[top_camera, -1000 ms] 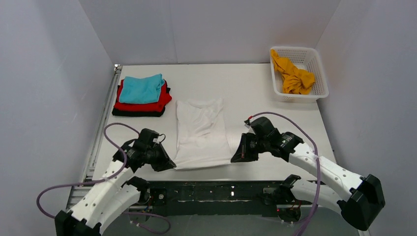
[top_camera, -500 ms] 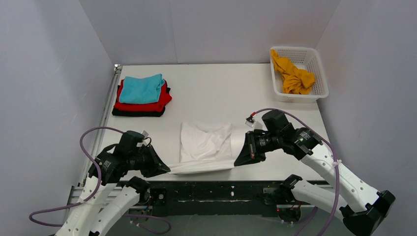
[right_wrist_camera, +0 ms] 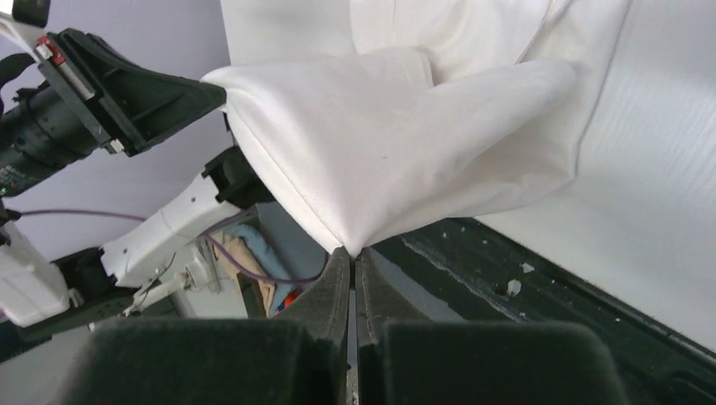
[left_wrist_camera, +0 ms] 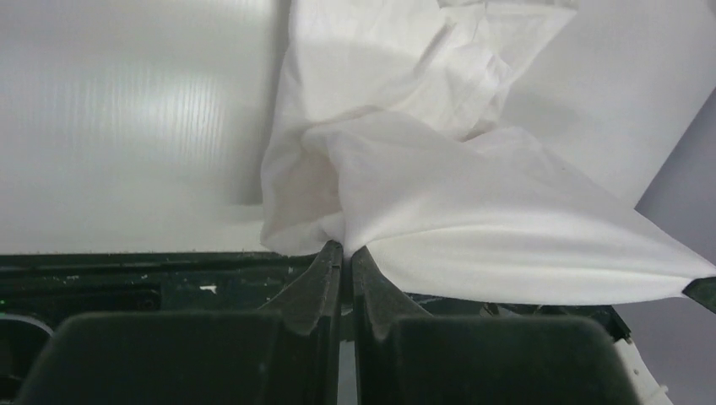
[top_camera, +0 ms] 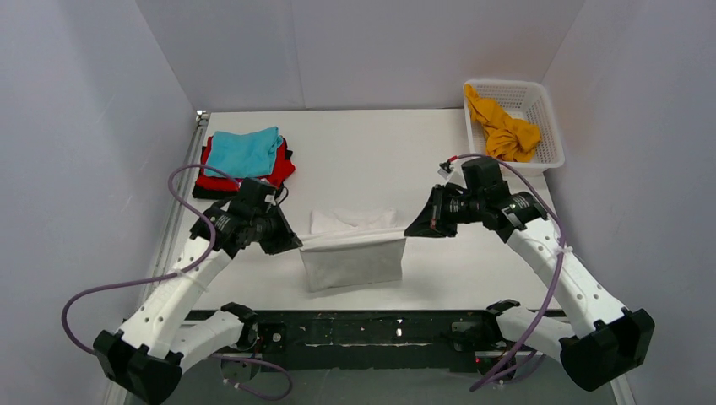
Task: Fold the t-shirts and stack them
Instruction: Fold the long partially folded tshirt into a neat square
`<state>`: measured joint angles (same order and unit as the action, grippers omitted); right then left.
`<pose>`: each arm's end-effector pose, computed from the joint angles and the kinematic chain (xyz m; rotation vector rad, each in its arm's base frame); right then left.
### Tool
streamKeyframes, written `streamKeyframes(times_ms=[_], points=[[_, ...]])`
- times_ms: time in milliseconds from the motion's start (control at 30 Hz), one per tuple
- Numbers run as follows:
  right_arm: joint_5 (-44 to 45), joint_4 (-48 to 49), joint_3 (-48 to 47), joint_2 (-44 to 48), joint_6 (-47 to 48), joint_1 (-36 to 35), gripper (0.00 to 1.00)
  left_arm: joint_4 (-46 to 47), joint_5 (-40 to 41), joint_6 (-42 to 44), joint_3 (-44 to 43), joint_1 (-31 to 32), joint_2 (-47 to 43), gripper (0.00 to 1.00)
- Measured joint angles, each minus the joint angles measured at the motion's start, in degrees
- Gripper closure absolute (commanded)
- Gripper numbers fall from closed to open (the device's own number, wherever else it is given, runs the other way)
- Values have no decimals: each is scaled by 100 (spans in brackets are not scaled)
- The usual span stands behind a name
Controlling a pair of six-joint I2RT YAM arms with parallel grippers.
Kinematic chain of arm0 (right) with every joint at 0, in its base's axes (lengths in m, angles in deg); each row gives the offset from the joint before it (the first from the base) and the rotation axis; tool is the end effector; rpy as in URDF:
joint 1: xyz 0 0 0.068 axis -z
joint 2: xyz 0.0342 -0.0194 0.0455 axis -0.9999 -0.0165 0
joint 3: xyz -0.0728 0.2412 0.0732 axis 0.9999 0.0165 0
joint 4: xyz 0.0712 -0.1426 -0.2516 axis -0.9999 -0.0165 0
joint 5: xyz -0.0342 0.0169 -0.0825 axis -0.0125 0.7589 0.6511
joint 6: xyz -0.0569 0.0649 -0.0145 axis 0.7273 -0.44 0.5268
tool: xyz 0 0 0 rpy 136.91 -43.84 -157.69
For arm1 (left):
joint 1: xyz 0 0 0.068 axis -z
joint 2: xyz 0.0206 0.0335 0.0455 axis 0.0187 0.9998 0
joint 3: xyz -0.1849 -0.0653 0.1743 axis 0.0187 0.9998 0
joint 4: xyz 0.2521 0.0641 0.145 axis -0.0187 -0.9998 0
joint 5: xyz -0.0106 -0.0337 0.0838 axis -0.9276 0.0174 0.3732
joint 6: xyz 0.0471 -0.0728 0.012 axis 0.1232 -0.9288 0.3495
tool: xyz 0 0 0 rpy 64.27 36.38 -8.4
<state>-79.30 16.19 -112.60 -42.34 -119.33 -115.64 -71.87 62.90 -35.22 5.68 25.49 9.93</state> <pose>0.2269 0.1611 0.2844 0.0651 2.5512 1.2351 0.2587 -0.1368 0.3388 -0.3703 2.0033 -0.9723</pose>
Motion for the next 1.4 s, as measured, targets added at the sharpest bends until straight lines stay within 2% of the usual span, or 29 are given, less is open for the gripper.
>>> streamKeyframes(times_ms=[267, 533, 867, 933, 1000, 1033, 1100, 1133, 1167, 1233, 1400], points=[[378, 608, -592, -1285, 61, 507, 99, 697, 319, 348, -813, -374, 1818, 100], [704, 841, -1255, -2664, 229, 662, 99, 1217, 479, 844, -1543, -643, 3436, 100], [951, 1071, -1895, -4225, 249, 726, 99, 1255, 494, 1185, -2463, -857, 5042, 99], [1023, 1071, -2096, -4559, 247, 737, 99, 1231, 474, 1215, -2673, -883, 5377, 86], [1102, 1115, -2208, -4778, 232, 743, 90, 1207, 459, 1248, -2830, -907, 5617, 70], [1158, 1126, -2216, -4846, 225, 745, 82, 1200, 459, 1292, -2876, -916, 5696, 57], [1255, 1113, -2227, -4933, 223, 761, 54, 1172, 466, 1355, -2957, -942, 5816, 27], [1307, 1075, -2280, -4981, 225, 776, 43, 1137, 474, 1375, -2988, -957, 5845, 10], [1381, 1040, -2356, -5029, 236, 793, 36, 1095, 485, 1392, -3016, -973, 5851, 3], [1530, 935, -2527, -5080, 267, 835, 25, 1025, 490, 1451, -3077, -999, 5838, 2], [1928, 776, -2660, -4704, 411, 885, 20, 914, 319, 1440, -3067, -1029, 5436, 2]])
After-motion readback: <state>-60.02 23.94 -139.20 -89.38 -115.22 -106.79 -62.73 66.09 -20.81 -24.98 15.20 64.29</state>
